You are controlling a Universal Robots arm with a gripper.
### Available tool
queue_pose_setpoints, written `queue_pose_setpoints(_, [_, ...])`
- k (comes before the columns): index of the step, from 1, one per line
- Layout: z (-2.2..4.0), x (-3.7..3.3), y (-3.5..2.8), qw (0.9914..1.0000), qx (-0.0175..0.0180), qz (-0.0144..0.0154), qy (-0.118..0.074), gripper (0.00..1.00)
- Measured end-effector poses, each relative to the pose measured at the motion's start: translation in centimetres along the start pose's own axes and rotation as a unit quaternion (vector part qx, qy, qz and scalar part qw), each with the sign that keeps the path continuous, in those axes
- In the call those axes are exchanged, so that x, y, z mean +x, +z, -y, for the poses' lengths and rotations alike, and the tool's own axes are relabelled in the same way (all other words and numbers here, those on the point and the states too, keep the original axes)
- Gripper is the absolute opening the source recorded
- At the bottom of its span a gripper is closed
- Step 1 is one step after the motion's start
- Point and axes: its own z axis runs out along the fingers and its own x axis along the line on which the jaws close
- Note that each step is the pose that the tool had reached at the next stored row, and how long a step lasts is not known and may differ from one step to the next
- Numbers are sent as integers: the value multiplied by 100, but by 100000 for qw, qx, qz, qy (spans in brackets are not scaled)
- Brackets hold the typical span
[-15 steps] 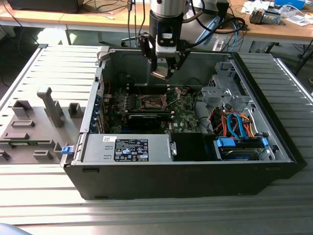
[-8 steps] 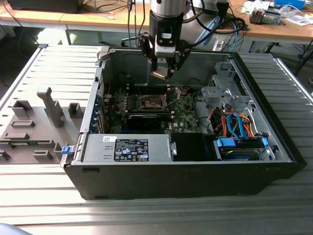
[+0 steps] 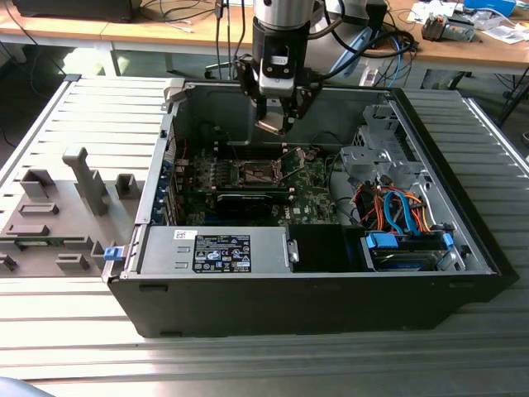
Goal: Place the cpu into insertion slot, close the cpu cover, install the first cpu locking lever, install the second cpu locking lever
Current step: 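Place the cpu into insertion slot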
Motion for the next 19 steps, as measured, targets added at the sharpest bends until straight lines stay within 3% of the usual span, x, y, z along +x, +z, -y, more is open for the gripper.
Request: queue_pose_setpoints(19, [0,0,0,99956,-48,271,2953,54])
